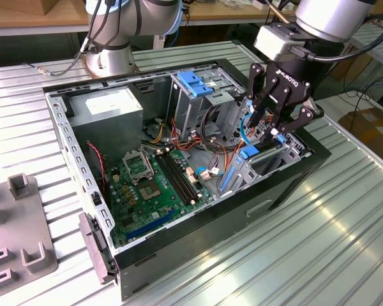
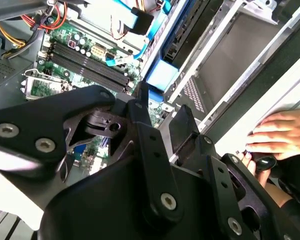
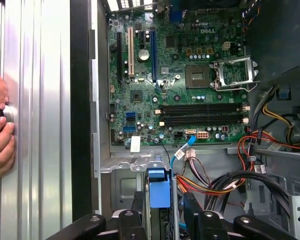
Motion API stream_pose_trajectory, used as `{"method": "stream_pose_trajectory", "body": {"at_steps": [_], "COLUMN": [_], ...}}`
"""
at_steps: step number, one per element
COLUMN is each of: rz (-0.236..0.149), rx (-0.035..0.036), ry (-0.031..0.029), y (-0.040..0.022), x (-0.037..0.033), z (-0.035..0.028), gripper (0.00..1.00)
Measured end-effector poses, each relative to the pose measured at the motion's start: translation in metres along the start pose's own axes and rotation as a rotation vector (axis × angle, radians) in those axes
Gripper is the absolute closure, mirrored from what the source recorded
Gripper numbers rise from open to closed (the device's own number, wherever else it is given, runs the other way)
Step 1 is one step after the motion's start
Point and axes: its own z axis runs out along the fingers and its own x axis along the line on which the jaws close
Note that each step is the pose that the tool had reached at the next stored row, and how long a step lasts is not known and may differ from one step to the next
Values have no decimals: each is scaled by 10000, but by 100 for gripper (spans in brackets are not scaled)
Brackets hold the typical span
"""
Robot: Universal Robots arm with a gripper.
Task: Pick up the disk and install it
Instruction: 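Insert the disk into the insertion slot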
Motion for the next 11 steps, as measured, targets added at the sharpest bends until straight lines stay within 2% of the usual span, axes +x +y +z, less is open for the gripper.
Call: {"method": "stream_pose_trajectory", "body": {"at_steps": [4, 9, 11], "rz": [0, 0, 0], "rx": [0, 0, 0], "ry": [0, 0, 0], "y": [0, 0, 0], "x": [2, 5, 6], "z": [0, 0, 0], "gripper": [57, 88, 89]}}
